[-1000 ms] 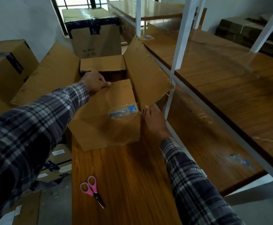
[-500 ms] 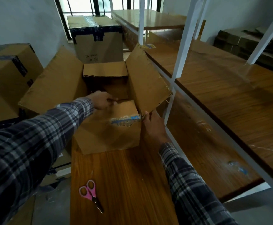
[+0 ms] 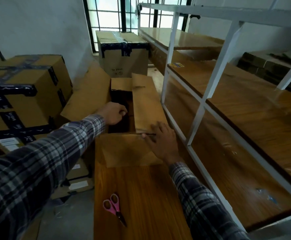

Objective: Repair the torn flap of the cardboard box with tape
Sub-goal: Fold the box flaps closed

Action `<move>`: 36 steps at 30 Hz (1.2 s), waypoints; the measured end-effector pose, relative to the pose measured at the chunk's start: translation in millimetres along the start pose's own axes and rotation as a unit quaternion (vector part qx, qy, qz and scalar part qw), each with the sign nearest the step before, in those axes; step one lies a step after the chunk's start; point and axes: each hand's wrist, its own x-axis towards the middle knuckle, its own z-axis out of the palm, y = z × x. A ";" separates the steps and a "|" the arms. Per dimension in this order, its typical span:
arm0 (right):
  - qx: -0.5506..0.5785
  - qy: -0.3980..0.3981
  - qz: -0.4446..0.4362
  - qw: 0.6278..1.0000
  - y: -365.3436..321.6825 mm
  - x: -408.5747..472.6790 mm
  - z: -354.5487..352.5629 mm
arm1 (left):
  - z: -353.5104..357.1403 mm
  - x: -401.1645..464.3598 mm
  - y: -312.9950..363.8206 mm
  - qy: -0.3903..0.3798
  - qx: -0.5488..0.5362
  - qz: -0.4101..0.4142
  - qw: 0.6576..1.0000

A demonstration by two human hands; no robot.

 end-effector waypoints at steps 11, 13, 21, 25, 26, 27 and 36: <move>-0.096 -0.037 0.145 0.984 -50.9 -2.1 3.2 | -63.4 -35.2 -86.7 0.029 0.141 -0.175 0.974; -0.087 -0.052 0.178 0.979 -58.3 -1.6 1.0 | -68.9 -31.5 -102.9 0.039 0.044 -0.168 0.984; -0.037 -0.097 0.233 0.967 -87.8 8.0 11.0 | -86.4 -39.4 -82.0 -0.032 -0.528 0.010 0.848; -0.024 -0.090 0.253 0.963 -113.9 0.5 28.3 | -38.4 -43.2 -61.6 -0.186 -0.273 0.099 0.939; -0.003 -0.085 0.265 0.960 -121.4 -0.4 30.1 | -17.3 -46.0 -56.8 -0.198 -0.195 0.104 0.955; 0.018 -0.080 0.279 0.957 -126.3 0.3 32.4 | 6.3 -45.5 -54.3 -0.180 -0.133 0.110 0.968; 0.093 -0.002 0.377 0.921 -102.9 17.8 42.0 | 54.0 -21.5 -42.1 -0.048 -0.137 0.131 0.981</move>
